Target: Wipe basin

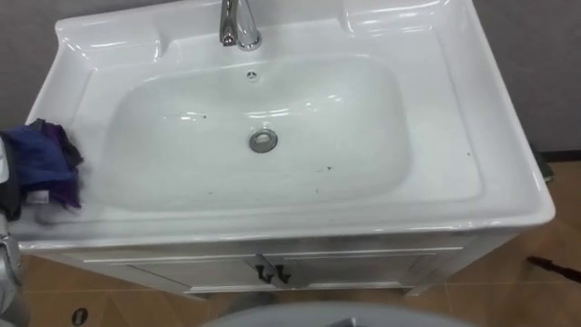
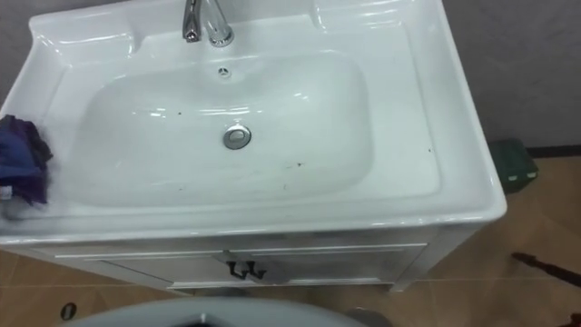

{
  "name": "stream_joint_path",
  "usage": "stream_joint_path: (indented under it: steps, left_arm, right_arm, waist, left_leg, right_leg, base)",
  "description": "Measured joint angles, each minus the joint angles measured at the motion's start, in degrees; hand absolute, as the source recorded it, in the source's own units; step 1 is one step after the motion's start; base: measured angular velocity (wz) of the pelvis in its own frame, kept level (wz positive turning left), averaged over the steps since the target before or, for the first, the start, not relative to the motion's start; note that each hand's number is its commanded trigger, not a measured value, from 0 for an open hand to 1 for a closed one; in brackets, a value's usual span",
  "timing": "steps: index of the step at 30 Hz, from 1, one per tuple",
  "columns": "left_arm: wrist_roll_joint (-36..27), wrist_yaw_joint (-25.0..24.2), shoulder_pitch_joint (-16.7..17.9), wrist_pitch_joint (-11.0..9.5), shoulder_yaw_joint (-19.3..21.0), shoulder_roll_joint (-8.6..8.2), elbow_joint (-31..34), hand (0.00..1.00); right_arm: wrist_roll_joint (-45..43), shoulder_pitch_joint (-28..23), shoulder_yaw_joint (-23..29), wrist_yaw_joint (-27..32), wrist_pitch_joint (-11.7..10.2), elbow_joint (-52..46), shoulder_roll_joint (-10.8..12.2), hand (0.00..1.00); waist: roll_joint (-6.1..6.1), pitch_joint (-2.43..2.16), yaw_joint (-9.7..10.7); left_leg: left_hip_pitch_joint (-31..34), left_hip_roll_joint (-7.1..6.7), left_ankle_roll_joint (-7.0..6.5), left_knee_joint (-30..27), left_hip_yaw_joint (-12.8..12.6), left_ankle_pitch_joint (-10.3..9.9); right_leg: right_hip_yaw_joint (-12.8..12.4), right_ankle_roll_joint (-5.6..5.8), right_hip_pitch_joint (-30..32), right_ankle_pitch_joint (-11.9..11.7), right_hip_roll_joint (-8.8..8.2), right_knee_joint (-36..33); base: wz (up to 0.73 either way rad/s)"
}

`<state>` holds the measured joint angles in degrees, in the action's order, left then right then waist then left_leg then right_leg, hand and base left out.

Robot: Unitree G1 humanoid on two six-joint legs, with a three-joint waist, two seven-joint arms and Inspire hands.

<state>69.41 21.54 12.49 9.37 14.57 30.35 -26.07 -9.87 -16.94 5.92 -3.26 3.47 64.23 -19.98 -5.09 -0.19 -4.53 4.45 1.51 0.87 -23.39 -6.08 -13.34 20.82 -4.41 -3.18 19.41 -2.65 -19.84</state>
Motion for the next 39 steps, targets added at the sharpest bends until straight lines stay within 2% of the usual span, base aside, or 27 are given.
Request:
stream_joint_path:
  steps: [5,11,14,18,21,25,29,32,35,37,39]
  left_arm:
    - [-0.08,-1.12,-1.41,1.05,0.46,0.0,0.0,0.0]
    - [-0.15,-2.34,-3.94,1.55,1.0,0.01,0.82,0.0]
    - [-0.94,-2.34,-4.47,1.55,1.04,0.01,1.69,0.0]
    - [-4.25,-2.78,-4.51,1.46,1.03,0.0,5.44,0.0]
    - [-5.71,-4.37,-4.69,1.47,1.02,0.0,8.58,0.0]
    - [-10.49,-4.67,-6.36,1.5,1.01,0.01,12.36,0.0]
    - [-15.26,-6.12,-6.86,1.61,1.02,0.02,16.14,0.0]
    - [-19.63,-7.47,-8.39,1.6,1.02,0.02,16.84,0.0]
    - [-22.57,-10.09,-8.38,1.63,1.01,-0.03,17.27,0.0]
    - [-24.39,-11.15,-8.16,1.94,1.02,-0.71,17.24,0.0]
    - [-26.65,-12.31,-7.77,2.31,1.02,-2.14,17.18,0.0]
  right_arm:
    - [-0.55,-0.02,0.0,0.02,1.46,0.02,0.01,0.0]
    - [-1.16,0.16,0.0,0.52,1.26,-0.18,0.15,0.0]
    - [-0.38,0.69,-0.04,1.7,1.12,0.03,0.27,0.0]
    - [0.08,1.51,-0.06,2.23,0.53,0.55,1.0,0.0]
    - [0.39,1.95,-0.11,2.88,0.34,0.85,1.89,0.0]
    - [1.16,2.12,-0.17,3.74,0.41,0.71,2.1,0.0]
    - [0.35,2.76,-0.17,3.76,0.45,0.75,2.51,0.0]
    - [0.28,3.32,-0.21,3.71,0.73,0.73,2.89,0.0]
    - [0.68,3.54,-0.22,3.77,1.39,0.88,2.92,0.0]
    - [0.79,3.36,-0.24,3.98,1.64,0.9,2.95,0.0]
    - [0.82,3.3,-0.25,4.03,1.74,0.84,2.96,0.0]
  waist:
    - [-0.8,-0.09,0.14]
    - [-1.53,-0.07,0.39]
    - [-1.37,-0.02,0.91]
    - [-0.5,0.42,1.22]
    - [-0.17,0.49,1.25]
    - [-0.67,0.7,1.21]
    - [-1.0,0.7,1.49]
    - [-1.03,0.72,1.54]
    - [-1.13,0.67,1.49]
    - [-0.89,0.76,1.39]
    - [-0.87,0.6,1.24]
  left_leg:
    - [0.03,0.01,0.0,0.0,-0.01,0.0]
    - [-0.23,-0.03,0.0,0.36,-0.24,0.0]
    - [-0.28,-0.05,0.01,0.66,-0.18,0.01]
    - [-0.26,-0.04,0.04,0.65,-0.16,0.03]
    - [-0.03,-0.09,0.04,0.42,-0.04,0.02]
    - [0.36,-0.08,0.02,0.02,0.15,0.01]
    - [0.33,-0.19,0.02,0.07,0.13,0.01]
    - [0.3,-0.22,0.01,0.13,0.12,0.01]
    - [-0.05,-0.24,0.01,0.13,0.14,0.01]
    - [-0.13,-0.25,0.01,0.23,0.12,0.01]
    - [-0.4,-0.27,0.01,0.71,0.09,0.01]
  right_leg:
    - [-0.09,-0.06,-0.11,-0.04,0.05,0.19]
    - [-0.38,-0.05,-0.09,-0.04,0.04,0.18]
    - [-0.21,-0.05,-0.04,-0.04,0.03,0.16]
    - [-0.04,-0.05,-0.09,-0.04,0.04,0.22]
    - [-0.03,-0.01,-0.1,-0.06,0.07,0.42]
    - [-0.02,0.21,-0.29,-0.53,0.23,1.13]
    - [-0.18,0.37,-0.45,-0.68,0.22,1.36]
    - [-0.13,0.37,-0.53,-0.67,0.22,1.34]
    - [-0.19,0.37,-0.91,-0.68,0.22,1.37]
    - [-0.25,0.37,-0.93,-0.68,0.23,1.33]
    - [-0.28,0.37,-0.93,-0.68,0.22,1.27]
  base:
    - [-0.01]
    - [-0.01]
    - [0.02]
    - [0.0]
    - [0.0]
    - [0.03]
    - [0.01]
    - [0.02]
    - [0.0]
    - [0.0]
    - [0.0]
